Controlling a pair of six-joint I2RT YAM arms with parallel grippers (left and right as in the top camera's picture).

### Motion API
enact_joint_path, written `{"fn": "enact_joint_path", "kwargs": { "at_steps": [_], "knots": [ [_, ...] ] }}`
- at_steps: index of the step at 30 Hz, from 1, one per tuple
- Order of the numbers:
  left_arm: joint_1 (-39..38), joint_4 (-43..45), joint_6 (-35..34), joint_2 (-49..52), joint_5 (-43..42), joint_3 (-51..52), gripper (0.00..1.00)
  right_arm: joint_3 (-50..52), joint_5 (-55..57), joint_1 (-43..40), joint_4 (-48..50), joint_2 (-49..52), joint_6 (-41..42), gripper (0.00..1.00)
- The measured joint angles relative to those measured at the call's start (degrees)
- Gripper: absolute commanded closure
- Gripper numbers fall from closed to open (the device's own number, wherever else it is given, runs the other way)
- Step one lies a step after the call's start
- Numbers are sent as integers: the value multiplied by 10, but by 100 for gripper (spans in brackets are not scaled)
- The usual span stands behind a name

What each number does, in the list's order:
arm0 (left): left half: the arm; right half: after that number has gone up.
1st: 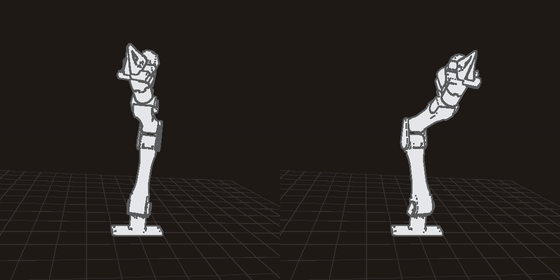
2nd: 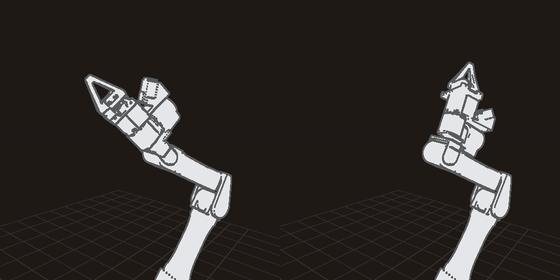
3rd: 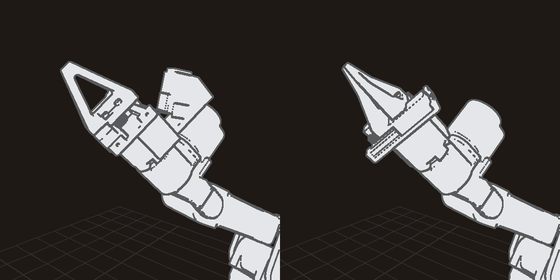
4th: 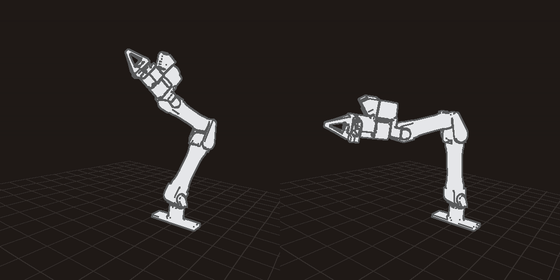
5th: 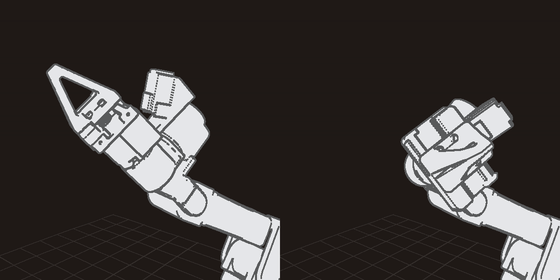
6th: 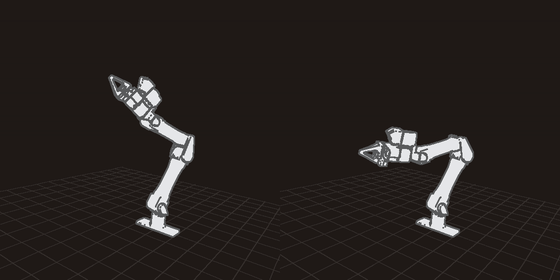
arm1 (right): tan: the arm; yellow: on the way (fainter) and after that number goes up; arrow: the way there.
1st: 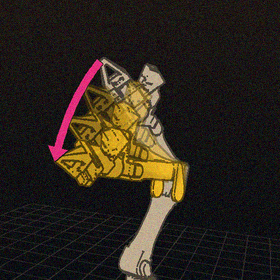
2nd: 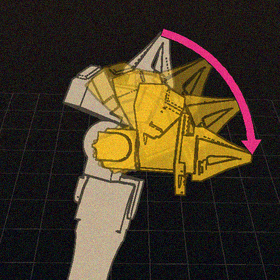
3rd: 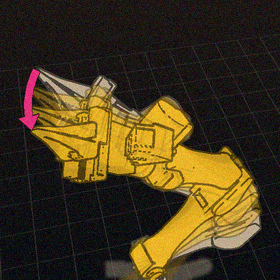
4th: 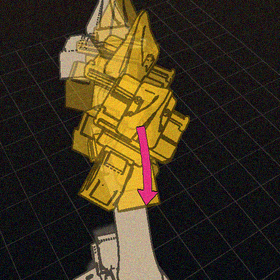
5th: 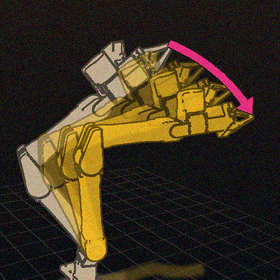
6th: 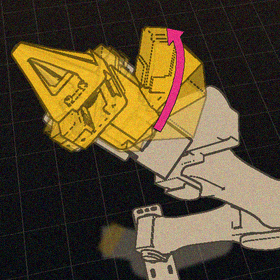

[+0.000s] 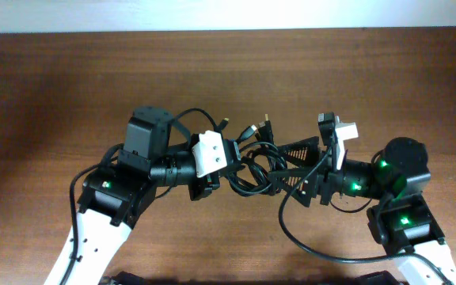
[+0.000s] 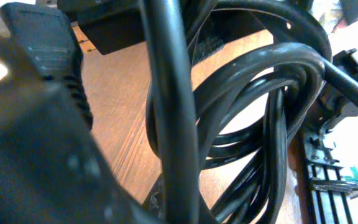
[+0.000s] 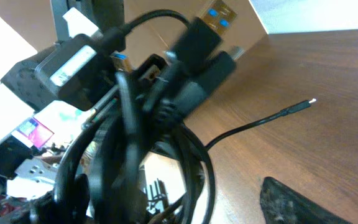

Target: Untangle cables

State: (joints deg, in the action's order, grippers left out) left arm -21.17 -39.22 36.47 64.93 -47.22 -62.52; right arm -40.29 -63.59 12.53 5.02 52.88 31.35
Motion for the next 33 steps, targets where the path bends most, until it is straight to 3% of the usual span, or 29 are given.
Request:
{"fn": "enact_joint_path", "kwargs": {
  "at_steps": [5, 7, 11, 12, 16, 19, 20, 21, 22, 23, 24, 33],
  "knots": [
    [0, 2, 0, 0, -12, 0, 100, 0, -11, 0, -2, 19, 1, 43],
    [1, 2, 0, 0, -12, 0, 98, 0, -16, 0, 0, 20, 2, 66],
    [1, 0, 0, 0, -7, 1, 94, -2, -24, 0, 2, 20, 3, 96],
    [1, 1, 0, 0, -6, 1, 93, -2, -25, 0, 3, 20, 3, 96],
    [2, 5, 0, 0, -19, 1, 72, -2, -23, 0, -3, 21, 0, 96],
    [2, 7, 1, -1, -35, 0, 69, -2, -18, 0, -4, 26, -1, 96],
    [2, 7, 0, -1, -36, 0, 63, -2, -17, 0, -4, 26, 0, 96],
    [2, 7, -1, -1, -37, 0, 49, -2, -16, 0, -4, 26, 0, 96],
    [2, 6, -6, -1, -39, 0, 44, -2, -14, 0, -3, 26, 0, 96],
    [2, 5, -5, -1, -41, 0, 32, -2, -12, 0, -2, 26, -1, 96],
    [2, 4, -7, -1, -41, 0, 1, -2, -9, 0, 1, 26, -1, 96],
    [0, -9, -76, -37, -1, 0, 1, -2, -1, -21, 19, 27, 10, 96]
  ]
}}
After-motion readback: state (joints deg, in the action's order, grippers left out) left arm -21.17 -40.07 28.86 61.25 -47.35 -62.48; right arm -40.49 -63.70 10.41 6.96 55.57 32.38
